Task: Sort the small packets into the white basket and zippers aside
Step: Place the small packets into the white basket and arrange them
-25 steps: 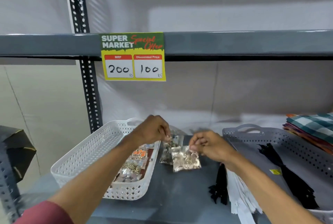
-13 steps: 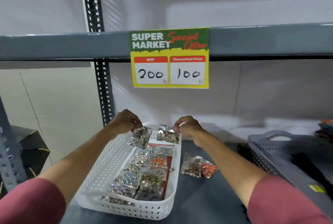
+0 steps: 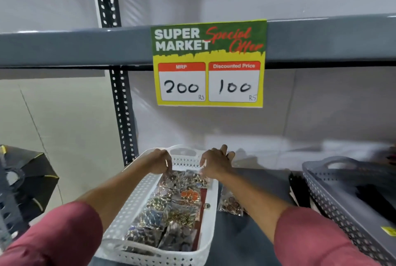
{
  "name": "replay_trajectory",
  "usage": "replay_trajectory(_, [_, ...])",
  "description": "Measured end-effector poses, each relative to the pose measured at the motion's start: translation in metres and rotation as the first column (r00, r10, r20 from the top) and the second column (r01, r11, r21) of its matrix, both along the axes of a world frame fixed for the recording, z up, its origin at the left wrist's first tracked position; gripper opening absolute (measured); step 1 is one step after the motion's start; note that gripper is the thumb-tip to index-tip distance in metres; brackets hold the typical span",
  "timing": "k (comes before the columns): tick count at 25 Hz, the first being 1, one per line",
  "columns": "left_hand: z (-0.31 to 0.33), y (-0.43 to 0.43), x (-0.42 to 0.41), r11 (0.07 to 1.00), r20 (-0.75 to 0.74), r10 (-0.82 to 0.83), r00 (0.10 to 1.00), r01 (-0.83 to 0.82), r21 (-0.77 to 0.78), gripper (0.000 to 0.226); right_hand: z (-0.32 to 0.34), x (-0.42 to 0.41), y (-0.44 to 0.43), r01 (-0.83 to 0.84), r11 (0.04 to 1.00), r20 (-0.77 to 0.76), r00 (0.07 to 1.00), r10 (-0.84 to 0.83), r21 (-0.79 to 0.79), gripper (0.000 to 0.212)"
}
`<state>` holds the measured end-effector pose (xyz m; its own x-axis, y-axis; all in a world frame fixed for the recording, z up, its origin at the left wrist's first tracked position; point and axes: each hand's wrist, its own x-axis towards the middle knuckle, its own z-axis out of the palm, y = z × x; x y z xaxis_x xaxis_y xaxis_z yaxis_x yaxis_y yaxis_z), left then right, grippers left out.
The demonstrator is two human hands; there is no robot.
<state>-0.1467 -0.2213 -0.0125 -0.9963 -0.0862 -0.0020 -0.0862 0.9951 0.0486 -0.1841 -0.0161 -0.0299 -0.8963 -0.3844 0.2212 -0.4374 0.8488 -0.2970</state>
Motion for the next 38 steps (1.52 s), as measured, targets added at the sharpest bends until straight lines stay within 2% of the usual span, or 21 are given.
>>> replay_trajectory(1, [0.0,0.004,-0.001,0.998,-0.047,-0.034,0.998,0.031,-0.063,0.019,0.005,0.001,0.006,-0.018,0.997,-0.012,1.0,0.017,-0.072,0.017])
replay_trajectory(2, [0.004,0.011,0.0,0.995,-0.114,-0.077,0.99,0.071,-0.063,0.02,0.012,0.001,0.013,-0.03,0.988,-0.032,0.999,0.026,-0.148,0.015])
replay_trajectory(4, [0.017,0.04,0.002,0.968,-0.287,-0.217,0.933,0.244,0.061,0.023,0.028,0.002,0.036,-0.029,0.962,-0.058,0.998,0.014,-0.271,0.012])
replay_trajectory(5, [0.026,0.059,0.003,0.921,-0.361,-0.295,0.885,0.364,0.14,0.019,0.035,0.001,0.05,-0.027,0.953,-0.048,0.999,0.013,-0.3,0.013])
replay_trajectory(7, [0.039,0.105,0.008,0.811,-0.406,-0.443,0.8,0.55,0.2,0.011,0.044,0.001,0.078,-0.001,0.958,0.023,1.0,0.007,-0.286,0.011])
replay_trajectory(9, [0.039,0.144,0.007,0.768,-0.349,-0.53,0.773,0.612,0.188,0.012,0.043,0.005,0.105,0.026,0.99,0.121,0.993,-0.009,-0.142,0.009])
replay_trajectory(12, [0.023,0.18,0.002,0.854,-0.086,-0.519,0.85,0.519,-0.023,0.02,0.031,0.014,0.134,0.006,0.992,0.279,0.959,-0.041,0.124,0.037])
replay_trajectory(14, [0.01,0.194,0.0,0.887,0.051,-0.421,0.906,0.422,-0.185,0.023,0.019,0.02,0.146,-0.015,0.987,0.349,0.936,-0.042,0.159,0.05])
replay_trajectory(16, [0.001,0.201,-0.003,0.897,0.105,-0.366,0.925,0.381,-0.225,0.025,0.009,0.028,0.153,0.004,0.994,0.388,0.92,-0.046,0.108,0.045])
replay_trajectory(18, [-0.002,0.201,-0.003,0.907,0.107,-0.362,0.926,0.376,-0.191,0.023,0.001,0.032,0.155,0.035,0.998,0.397,0.916,-0.05,0.045,0.038])
replay_trajectory(21, [0.008,0.2,0.0,0.918,0.012,-0.39,0.921,0.39,-0.076,0.018,-0.002,0.036,0.157,0.113,0.991,0.455,0.888,-0.067,-0.076,0.031])
replay_trajectory(23, [0.019,0.193,0.001,0.922,-0.112,-0.371,0.922,0.379,0.072,0.016,0.005,0.038,0.16,0.173,0.969,0.473,0.878,-0.069,-0.178,0.022])
replay_trajectory(25, [0.034,0.177,0.002,0.893,-0.272,-0.316,0.909,0.382,0.237,0.01,0.018,0.04,0.162,0.218,0.923,0.423,0.904,-0.068,-0.318,0.013])
replay_trajectory(28, [0.061,0.138,0.013,0.842,-0.478,-0.181,0.859,0.387,0.376,0.014,0.043,0.033,0.153,0.238,0.836,0.28,0.954,-0.106,-0.494,0.018])
replay_trajectory(30, [0.077,0.101,0.026,0.834,-0.433,-0.027,0.901,0.259,0.487,0.013,0.059,0.027,0.133,0.177,0.801,0.225,0.973,-0.054,-0.571,0.021])
replay_trajectory(32, [0.082,0.07,0.037,0.833,-0.304,0.029,0.952,0.145,0.534,0.031,0.069,0.025,0.107,0.094,0.822,0.22,0.975,0.038,-0.562,0.018])
replay_trajectory(33, [0.081,0.057,0.042,0.862,-0.255,0.034,0.966,0.101,0.498,0.034,0.07,0.026,0.091,0.057,0.848,0.232,0.97,0.079,-0.526,0.015])
replay_trajectory(35, [0.071,0.041,0.05,0.929,-0.142,0.026,0.99,0.029,0.368,0.024,0.064,0.033,0.058,-0.017,0.902,0.262,0.954,0.144,-0.432,0.013])
replay_trajectory(38, [0.046,0.033,0.054,0.983,0.027,-0.02,0.999,0.014,0.186,0.022,0.048,0.045,0.024,-0.104,0.977,0.274,0.95,0.154,-0.187,0.018])
